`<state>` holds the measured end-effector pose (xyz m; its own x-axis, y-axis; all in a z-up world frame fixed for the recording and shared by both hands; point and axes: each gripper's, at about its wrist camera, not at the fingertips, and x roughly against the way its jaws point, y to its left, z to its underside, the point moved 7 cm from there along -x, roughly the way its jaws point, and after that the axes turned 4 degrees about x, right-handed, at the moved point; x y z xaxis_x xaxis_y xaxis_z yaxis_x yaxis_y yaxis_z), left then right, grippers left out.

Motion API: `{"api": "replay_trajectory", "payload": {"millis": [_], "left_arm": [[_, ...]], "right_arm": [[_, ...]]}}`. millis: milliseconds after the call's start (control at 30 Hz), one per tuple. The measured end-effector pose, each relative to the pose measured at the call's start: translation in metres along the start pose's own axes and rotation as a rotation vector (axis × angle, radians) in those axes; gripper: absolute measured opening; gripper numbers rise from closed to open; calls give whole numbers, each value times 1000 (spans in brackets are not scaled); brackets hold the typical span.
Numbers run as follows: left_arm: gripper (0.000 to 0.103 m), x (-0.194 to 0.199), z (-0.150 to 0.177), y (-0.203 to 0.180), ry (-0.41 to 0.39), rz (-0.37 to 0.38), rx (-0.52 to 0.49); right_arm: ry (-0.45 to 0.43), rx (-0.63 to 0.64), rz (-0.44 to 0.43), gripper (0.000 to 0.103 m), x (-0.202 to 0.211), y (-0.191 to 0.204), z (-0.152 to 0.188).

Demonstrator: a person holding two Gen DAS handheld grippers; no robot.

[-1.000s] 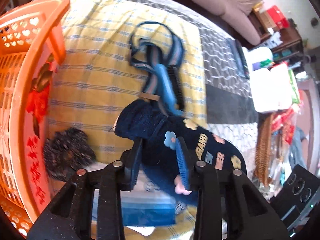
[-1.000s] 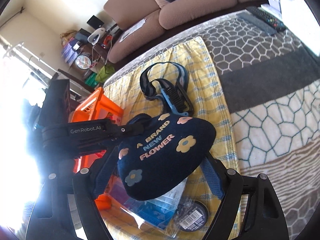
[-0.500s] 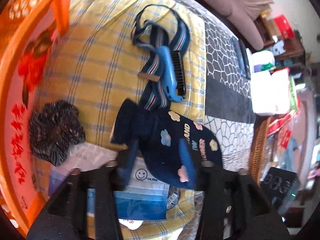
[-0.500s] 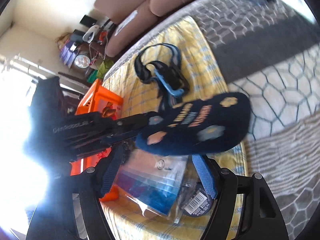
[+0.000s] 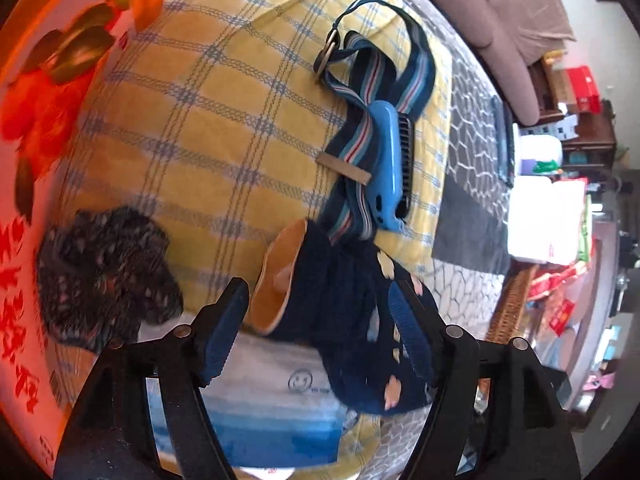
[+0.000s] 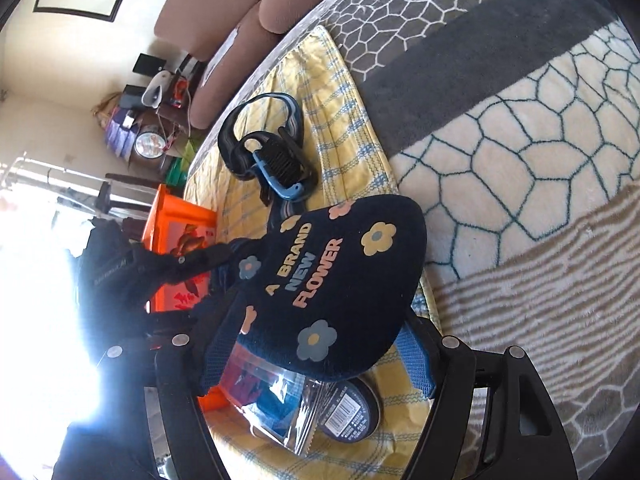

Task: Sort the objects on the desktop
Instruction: 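Lift the navy cover with the left tool and carry it over the orange basket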

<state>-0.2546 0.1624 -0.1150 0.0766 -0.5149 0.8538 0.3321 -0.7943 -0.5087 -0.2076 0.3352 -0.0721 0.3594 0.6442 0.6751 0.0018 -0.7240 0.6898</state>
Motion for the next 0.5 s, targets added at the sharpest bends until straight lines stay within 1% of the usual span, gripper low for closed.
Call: {"api": "replay_trajectory", "payload": {"millis": [67, 133, 167, 200, 333, 500], "left_arm": [[70, -6, -3, 0, 3, 3, 12], [69, -11, -5, -1, 3, -11, 1], [62, -12, -6, -1, -4, -26, -9], [58, -11, -6, -1, -18, -46, -24], [54, -5, -5, -4, -61, -75, -94], [53, 4, 0, -11, -101, -111, -159]], "right_arm": [[-1, 2, 9, 75, -1, -2, 0], [1, 1, 14, 75, -2, -4, -1], [-1, 3, 19, 75, -3, -2, 0], [-3, 8, 24, 75, -3, -1, 0], [-19, 50, 61, 75, 0, 9, -2], [-42, 119, 118, 74, 4, 22, -3]]}}
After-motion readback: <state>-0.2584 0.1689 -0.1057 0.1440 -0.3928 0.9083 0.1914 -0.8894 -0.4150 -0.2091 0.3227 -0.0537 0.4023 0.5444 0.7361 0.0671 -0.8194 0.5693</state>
